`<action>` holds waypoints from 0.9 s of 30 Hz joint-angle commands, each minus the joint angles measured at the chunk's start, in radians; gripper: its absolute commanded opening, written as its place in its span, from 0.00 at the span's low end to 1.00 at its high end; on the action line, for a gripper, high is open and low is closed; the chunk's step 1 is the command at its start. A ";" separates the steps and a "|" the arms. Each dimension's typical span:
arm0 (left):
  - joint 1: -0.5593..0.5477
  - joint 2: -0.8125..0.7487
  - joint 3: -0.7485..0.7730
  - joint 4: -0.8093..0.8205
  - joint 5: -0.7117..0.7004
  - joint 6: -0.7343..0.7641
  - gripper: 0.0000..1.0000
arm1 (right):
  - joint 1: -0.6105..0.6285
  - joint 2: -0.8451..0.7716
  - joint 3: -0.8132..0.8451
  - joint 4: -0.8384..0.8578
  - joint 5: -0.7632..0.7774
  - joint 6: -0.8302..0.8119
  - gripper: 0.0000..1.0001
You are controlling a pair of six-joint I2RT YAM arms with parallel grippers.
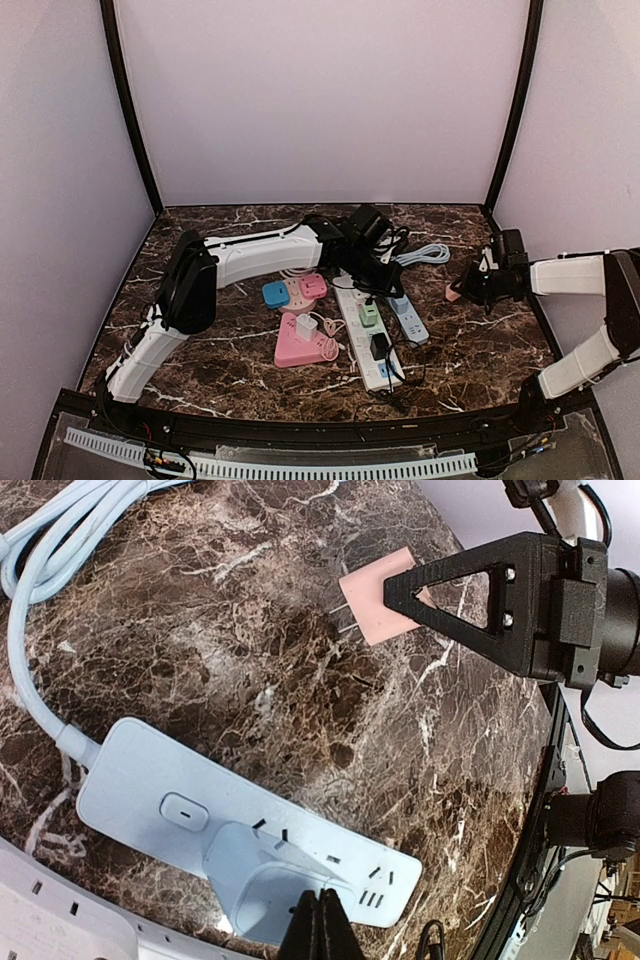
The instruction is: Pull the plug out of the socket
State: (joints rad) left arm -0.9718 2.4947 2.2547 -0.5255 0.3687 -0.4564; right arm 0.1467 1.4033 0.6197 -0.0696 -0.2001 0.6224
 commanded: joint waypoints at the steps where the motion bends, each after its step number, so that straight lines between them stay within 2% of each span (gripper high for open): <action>1: -0.007 0.053 -0.006 -0.140 -0.021 0.006 0.01 | -0.028 -0.016 -0.028 0.037 -0.039 -0.006 0.30; 10: -0.009 0.052 0.043 -0.139 -0.007 0.012 0.06 | -0.047 -0.057 -0.013 -0.036 -0.022 -0.014 0.58; 14: -0.009 0.050 0.066 -0.143 -0.004 0.014 0.07 | -0.045 -0.089 0.006 -0.091 -0.002 -0.035 0.66; 18: -0.008 0.026 0.067 -0.141 -0.009 0.016 0.10 | -0.004 -0.130 0.038 -0.148 0.019 -0.084 0.69; 27: 0.000 -0.085 -0.024 -0.074 -0.048 0.004 0.22 | 0.248 -0.106 0.153 -0.247 0.155 -0.165 0.70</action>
State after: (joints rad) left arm -0.9745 2.4966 2.2906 -0.5671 0.3595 -0.4515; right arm 0.3138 1.2781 0.7238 -0.2607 -0.1165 0.5079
